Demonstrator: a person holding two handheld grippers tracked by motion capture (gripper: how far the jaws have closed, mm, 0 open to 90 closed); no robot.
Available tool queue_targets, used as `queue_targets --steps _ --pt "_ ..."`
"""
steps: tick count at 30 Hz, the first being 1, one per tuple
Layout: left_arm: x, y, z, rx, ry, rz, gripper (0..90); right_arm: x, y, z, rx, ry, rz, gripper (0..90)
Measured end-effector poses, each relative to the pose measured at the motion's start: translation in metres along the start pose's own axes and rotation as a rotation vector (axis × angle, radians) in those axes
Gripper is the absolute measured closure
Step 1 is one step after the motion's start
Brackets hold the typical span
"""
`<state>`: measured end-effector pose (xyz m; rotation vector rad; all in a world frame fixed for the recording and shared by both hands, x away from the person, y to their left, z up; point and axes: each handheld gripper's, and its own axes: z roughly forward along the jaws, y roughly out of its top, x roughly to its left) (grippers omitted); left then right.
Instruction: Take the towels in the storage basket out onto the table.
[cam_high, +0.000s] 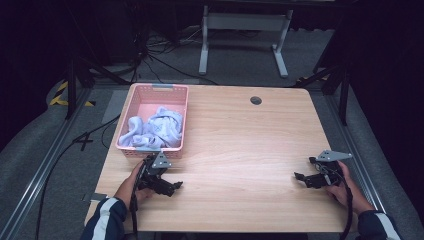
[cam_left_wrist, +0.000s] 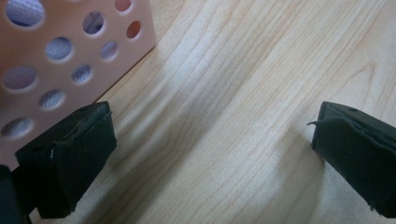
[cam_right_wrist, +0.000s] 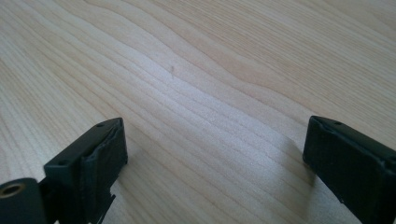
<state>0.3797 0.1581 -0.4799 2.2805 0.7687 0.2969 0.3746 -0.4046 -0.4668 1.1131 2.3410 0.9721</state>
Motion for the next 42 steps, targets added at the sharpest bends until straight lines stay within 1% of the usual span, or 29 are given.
queue_targets --steps 2,3,6,7,8,10,11,12,13,16,18,19,20,21,23,24,25,26,28,29,30,31,33,35,36,38,39,40,42 --pt "-0.002 0.001 0.0 0.005 0.016 -0.032 0.0 0.0 0.001 0.001 -0.002 0.009 -0.008 6.0" --pt "-0.002 0.001 0.0 0.005 0.016 -0.032 0.0 0.0 0.001 0.001 -0.002 0.009 -0.008 6.0" --pt "-0.005 0.0 0.0 0.009 0.041 -0.06 0.0 0.0 0.001 0.002 -0.004 0.018 -0.014 6.0" --pt "-0.007 0.0 -0.001 0.008 0.051 -0.078 0.0 0.0 0.002 0.002 -0.005 0.019 -0.014 6.0" --pt "-0.008 0.0 -0.001 0.002 0.069 -0.07 0.0 0.0 0.002 0.002 -0.003 0.021 -0.016 5.9" --pt "-0.009 0.0 0.001 -0.003 0.061 -0.09 0.0 -0.001 0.002 0.002 -0.002 0.023 -0.022 5.9" --pt "-0.009 0.0 0.001 -0.004 0.063 -0.089 0.0 -0.001 0.002 0.002 -0.001 0.026 -0.025 5.5" --pt "-0.009 0.0 0.001 -0.005 0.069 -0.092 0.2 -0.002 0.003 0.004 0.003 0.026 -0.027 2.9" --pt "-0.009 -0.001 -0.001 0.004 0.065 -0.081 0.2 -0.002 0.003 0.004 0.003 0.026 -0.027 2.9" --pt "-0.01 -0.003 -0.002 -0.006 0.053 -0.061 1.1 -0.001 0.008 0.009 0.015 0.02 -0.018 0.0" --pt "-0.01 -0.004 -0.003 -0.007 0.048 -0.062 1.3 0.002 0.012 0.014 0.013 0.01 -0.015 0.0" --pt "-0.009 -0.004 -0.004 -0.004 0.037 -0.054 1.2 0.004 0.015 0.017 0.017 0.01 -0.013 0.0" --pt "-0.007 -0.005 -0.005 0.002 0.028 -0.033 1.2 0.008 0.02 0.021 0.019 0.001 -0.002 0.0" --pt "-0.005 -0.006 -0.006 -0.007 0.011 -0.013 1.2 0.011 0.023 0.025 0.016 -0.001 0.001 0.0" --pt "-0.004 -0.006 -0.006 0.002 0.009 -0.016 1.3 0.02 0.031 0.033 0.019 0.02 -0.024 0.0" --pt "-0.004 -0.006 -0.007 0.006 0.01 -0.014 1.4 0.024 0.033 0.036 0.018 0.028 -0.028 0.0" --pt "-0.004 -0.005 -0.008 0.017 0.008 -0.008 2.5 0.029 0.036 0.038 0.019 0.038 -0.038 0.0" --pt "-0.006 -0.005 -0.008 0.009 0.006 -0.009 4.4 0.031 0.037 0.039 0.018 0.045 -0.046 0.0" --pt "-0.008 -0.005 -0.012 0.004 -0.013 0.016 12.1 0.032 0.038 0.04 0.017 0.048 -0.05 0.0" --pt "-0.009 -0.004 -0.014 0.005 -0.01 0.027 18.4 0.032 0.037 0.04 0.018 0.049 -0.051 0.0" --pt "-0.009 -0.004 -0.015 -0.004 0.0 0.038 20.4 0.032 0.037 0.04 0.018 0.05 -0.052 0.0" --pt "-0.009 -0.003 -0.017 -0.023 0.002 0.029 20.1 0.032 0.037 0.04 0.018 0.051 -0.052 0.0" --pt "-0.01 -0.002 -0.023 -0.045 0.002 0.032 19.2 0.032 0.037 0.039 0.019 0.054 -0.055 0.0" --pt "-0.012 0.0 -0.028 -0.047 0.028 0.039 18.9 0.032 0.036 0.038 0.018 0.057 -0.058 0.0" --pt "-0.013 0.001 -0.03 -0.051 0.017 0.047 18.1 0.032 0.035 0.037 0.02 0.062 -0.059 0.0" --pt "-0.015 0.002 -0.033 -0.055 0.016 0.051 19.6 0.031 0.034 0.036 0.019 0.066 -0.067 0.0" --pt "-0.015 0.004 -0.037 -0.069 0.029 0.065 22.7 0.031 0.032 0.035 0.017 0.072 -0.073 0.0" --pt "-0.016 0.005 -0.041 -0.088 0.026 0.066 22.1 0.03 0.031 0.033 0.018 0.074 -0.077 0.0" --pt "-0.015 0.009 -0.049 -0.114 0.044 0.06 21.4 0.03 0.027 0.029 0.018 0.076 -0.076 0.0"
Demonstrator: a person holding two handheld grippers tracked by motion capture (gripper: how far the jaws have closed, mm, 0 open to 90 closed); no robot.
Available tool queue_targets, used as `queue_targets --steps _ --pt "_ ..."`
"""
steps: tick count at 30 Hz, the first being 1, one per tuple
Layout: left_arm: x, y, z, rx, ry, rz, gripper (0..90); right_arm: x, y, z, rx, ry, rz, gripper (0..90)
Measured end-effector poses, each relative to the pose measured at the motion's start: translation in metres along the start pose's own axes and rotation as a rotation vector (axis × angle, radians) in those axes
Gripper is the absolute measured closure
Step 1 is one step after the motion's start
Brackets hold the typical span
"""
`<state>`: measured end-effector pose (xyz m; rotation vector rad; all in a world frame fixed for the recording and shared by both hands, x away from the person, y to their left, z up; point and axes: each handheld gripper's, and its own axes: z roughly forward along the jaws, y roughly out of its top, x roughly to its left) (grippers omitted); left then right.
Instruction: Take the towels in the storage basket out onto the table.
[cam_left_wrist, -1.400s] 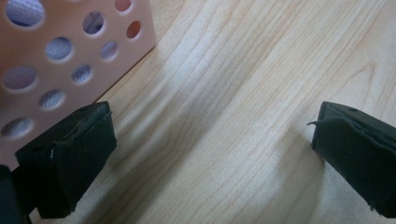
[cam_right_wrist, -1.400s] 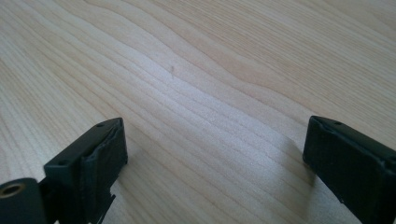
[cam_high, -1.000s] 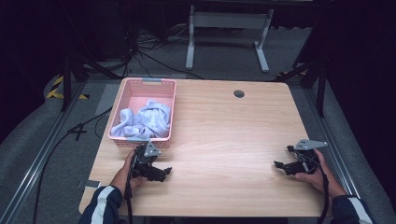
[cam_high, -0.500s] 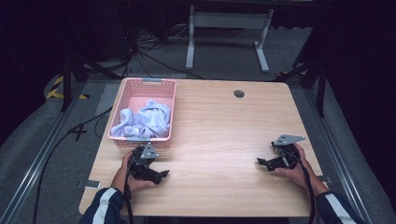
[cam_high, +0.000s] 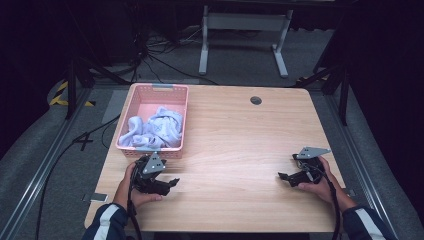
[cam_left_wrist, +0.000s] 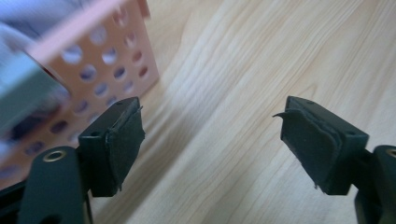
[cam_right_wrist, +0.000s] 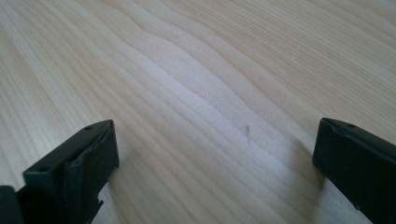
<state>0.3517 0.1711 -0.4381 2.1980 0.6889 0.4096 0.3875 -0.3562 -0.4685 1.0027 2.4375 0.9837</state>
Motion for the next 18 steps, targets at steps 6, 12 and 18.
queue_targets --steps 6,12,18 --pt "0.014 0.017 -0.027 -0.073 0.057 0.0 19.3 0.002 -0.008 -0.008 0.0 0.005 -0.003 0.0" --pt "0.032 0.043 -0.04 -0.038 0.12 0.019 16.1 0.003 -0.015 -0.015 -0.001 0.015 -0.011 0.0" --pt "0.061 0.062 -0.021 0.093 0.152 0.016 15.8 0.002 -0.019 -0.019 -0.001 0.023 -0.02 0.0"
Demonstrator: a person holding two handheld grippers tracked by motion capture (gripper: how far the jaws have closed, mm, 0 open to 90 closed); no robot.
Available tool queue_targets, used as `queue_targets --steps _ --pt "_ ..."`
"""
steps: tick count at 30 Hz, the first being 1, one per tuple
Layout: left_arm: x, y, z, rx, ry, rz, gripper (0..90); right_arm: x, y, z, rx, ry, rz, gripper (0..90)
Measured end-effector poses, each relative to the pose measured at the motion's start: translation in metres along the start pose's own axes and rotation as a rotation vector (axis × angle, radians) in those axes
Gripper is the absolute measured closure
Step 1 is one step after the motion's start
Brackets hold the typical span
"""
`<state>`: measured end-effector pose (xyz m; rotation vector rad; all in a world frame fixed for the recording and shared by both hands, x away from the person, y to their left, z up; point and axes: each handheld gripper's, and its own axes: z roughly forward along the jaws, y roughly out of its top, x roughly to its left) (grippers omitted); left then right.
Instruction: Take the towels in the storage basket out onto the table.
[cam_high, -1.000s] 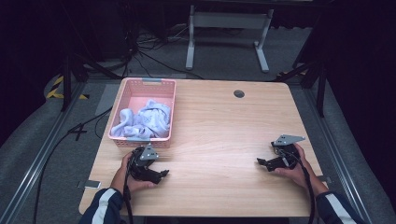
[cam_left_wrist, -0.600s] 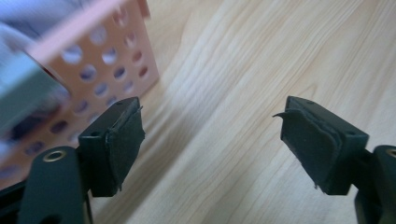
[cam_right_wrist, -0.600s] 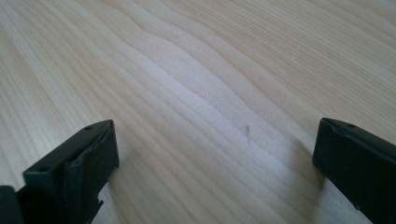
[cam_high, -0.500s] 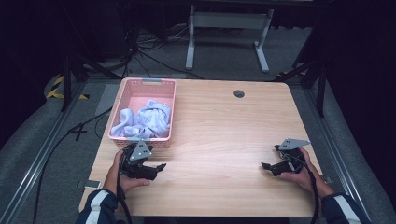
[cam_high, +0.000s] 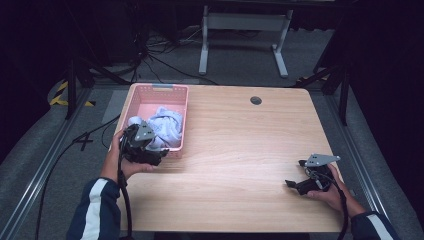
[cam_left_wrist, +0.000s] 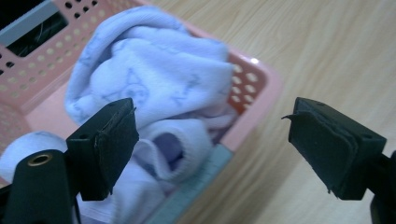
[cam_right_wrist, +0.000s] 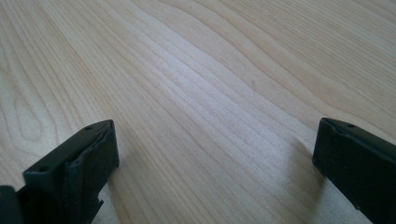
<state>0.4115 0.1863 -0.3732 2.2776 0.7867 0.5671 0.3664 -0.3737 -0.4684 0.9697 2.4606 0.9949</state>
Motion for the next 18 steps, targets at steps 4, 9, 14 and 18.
queue_targets --steps 4,9,14,18 --pt "0.018 0.006 0.02 0.065 0.002 -0.03 15.7 0.0 0.0 0.0 -0.002 0.001 -0.001 0.0" --pt "0.039 0.018 0.051 0.192 -0.002 -0.06 15.2 -0.001 0.0 0.0 -0.001 0.002 -0.004 0.0" --pt "0.055 0.029 0.082 0.349 0.005 -0.051 0.0 -0.001 0.001 0.001 0.002 0.002 -0.002 0.0" --pt "0.064 0.029 0.101 0.418 -0.09 -0.04 0.0 -0.001 0.001 0.001 0.002 0.002 -0.002 0.0"
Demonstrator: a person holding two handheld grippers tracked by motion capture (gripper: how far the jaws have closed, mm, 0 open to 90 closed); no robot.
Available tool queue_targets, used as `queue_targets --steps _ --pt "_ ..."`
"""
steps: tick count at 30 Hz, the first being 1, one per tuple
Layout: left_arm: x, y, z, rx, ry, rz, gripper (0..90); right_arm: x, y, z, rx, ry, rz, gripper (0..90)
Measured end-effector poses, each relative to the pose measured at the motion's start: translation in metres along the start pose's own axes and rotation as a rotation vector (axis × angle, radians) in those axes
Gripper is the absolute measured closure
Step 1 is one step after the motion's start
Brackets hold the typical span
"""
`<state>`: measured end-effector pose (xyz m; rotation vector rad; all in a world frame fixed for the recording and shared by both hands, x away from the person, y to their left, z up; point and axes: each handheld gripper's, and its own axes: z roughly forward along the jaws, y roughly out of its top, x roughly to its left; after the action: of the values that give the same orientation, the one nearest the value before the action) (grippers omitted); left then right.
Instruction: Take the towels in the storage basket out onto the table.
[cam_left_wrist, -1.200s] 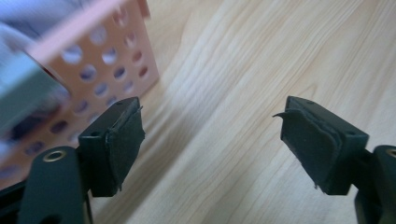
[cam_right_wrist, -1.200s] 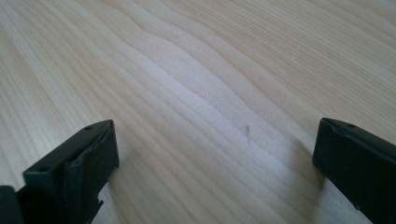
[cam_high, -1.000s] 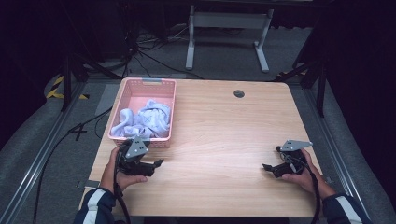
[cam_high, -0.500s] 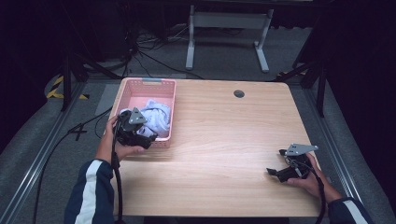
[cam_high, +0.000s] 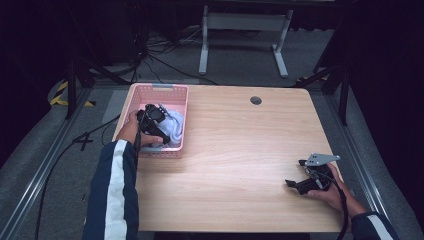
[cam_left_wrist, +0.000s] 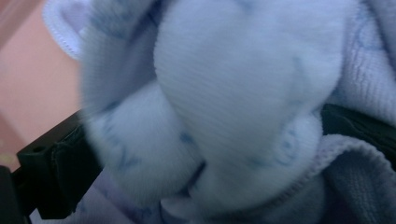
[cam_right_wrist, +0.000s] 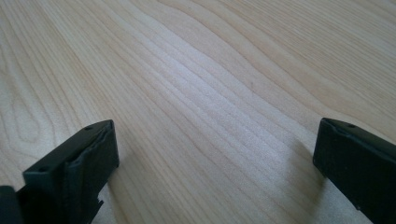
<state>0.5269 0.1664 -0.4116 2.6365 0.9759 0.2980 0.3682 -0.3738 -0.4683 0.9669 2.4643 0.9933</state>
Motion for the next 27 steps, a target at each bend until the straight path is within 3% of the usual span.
queue_targets --steps 7,9,11,13,17,23,27 --pt "0.007 0.005 0.019 0.026 -0.057 -0.015 0.0 0.0 0.0 0.0 0.0 0.0 0.0 0.0" --pt "0.011 0.004 0.025 0.013 -0.095 -0.049 0.0 0.0 0.0 0.0 -0.001 0.002 0.0 0.0" --pt "0.017 0.0 0.032 -0.006 -0.144 -0.107 0.0 0.0 0.001 0.001 0.001 0.003 -0.005 0.0" --pt "0.018 -0.001 0.033 -0.012 -0.159 -0.114 0.0 0.0 0.002 0.002 -0.002 0.004 -0.002 0.0" --pt "0.017 -0.002 0.033 -0.015 -0.148 -0.112 0.5 0.0 0.002 0.002 -0.002 0.005 -0.003 0.0" --pt "0.016 0.0 0.027 -0.029 -0.148 -0.096 18.8 0.0 0.003 0.004 -0.001 0.009 -0.006 0.0" --pt "0.013 0.004 0.022 -0.006 -0.124 -0.07 32.4 0.0 0.004 0.004 0.0 0.011 -0.006 0.0"
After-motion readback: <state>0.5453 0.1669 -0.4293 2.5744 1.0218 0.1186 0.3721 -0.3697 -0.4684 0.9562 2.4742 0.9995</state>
